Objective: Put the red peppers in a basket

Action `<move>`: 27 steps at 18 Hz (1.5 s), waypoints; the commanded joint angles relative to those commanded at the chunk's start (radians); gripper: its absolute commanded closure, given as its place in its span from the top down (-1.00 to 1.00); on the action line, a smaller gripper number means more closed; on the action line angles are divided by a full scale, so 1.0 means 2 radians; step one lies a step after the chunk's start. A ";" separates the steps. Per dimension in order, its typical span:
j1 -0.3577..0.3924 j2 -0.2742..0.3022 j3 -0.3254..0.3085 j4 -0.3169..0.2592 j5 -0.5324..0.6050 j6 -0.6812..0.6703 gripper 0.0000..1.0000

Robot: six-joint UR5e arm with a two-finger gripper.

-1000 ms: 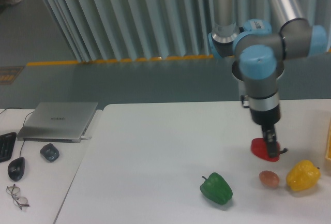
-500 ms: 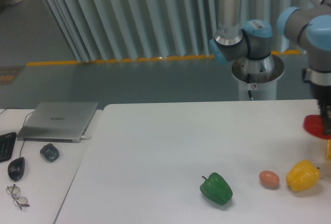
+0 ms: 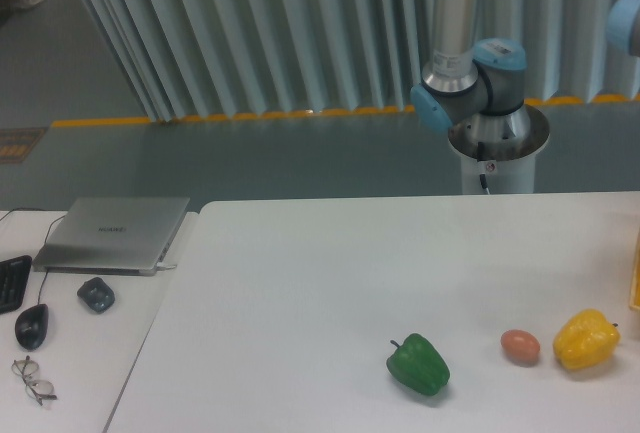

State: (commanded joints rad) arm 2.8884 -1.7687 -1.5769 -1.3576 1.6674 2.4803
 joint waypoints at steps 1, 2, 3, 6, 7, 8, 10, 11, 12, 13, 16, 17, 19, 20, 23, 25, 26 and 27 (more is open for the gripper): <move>0.003 -0.002 0.000 0.001 0.001 0.002 -0.31; 0.004 -0.004 -0.002 0.002 0.001 0.002 -0.30; 0.006 -0.006 -0.005 0.002 0.001 0.002 -0.30; 0.006 -0.014 -0.009 0.014 0.001 0.002 -0.20; 0.006 -0.015 -0.011 0.017 0.001 0.002 0.00; 0.006 -0.015 -0.011 0.019 0.000 0.002 0.50; 0.005 -0.014 -0.012 0.019 -0.001 0.002 0.85; 0.004 -0.014 -0.012 0.019 -0.002 0.002 0.95; 0.003 -0.015 -0.012 0.019 -0.002 0.002 0.98; 0.002 -0.014 -0.012 0.019 -0.002 0.001 1.00; 0.001 -0.015 -0.012 0.020 -0.002 0.000 1.00; -0.001 -0.014 -0.012 0.020 -0.002 -0.004 1.00; -0.021 -0.012 -0.008 0.028 -0.003 -0.014 0.74; -0.030 -0.011 -0.003 0.036 0.001 -0.030 0.90; -0.036 -0.008 -0.002 0.038 -0.002 -0.064 1.00; -0.038 -0.005 -0.004 0.039 -0.003 -0.094 1.00; -0.042 -0.003 -0.004 0.039 -0.004 -0.113 1.00; -0.054 -0.003 -0.004 0.040 -0.004 -0.126 1.00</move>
State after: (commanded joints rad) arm 2.7798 -1.7748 -1.5846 -1.2778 1.6598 2.2276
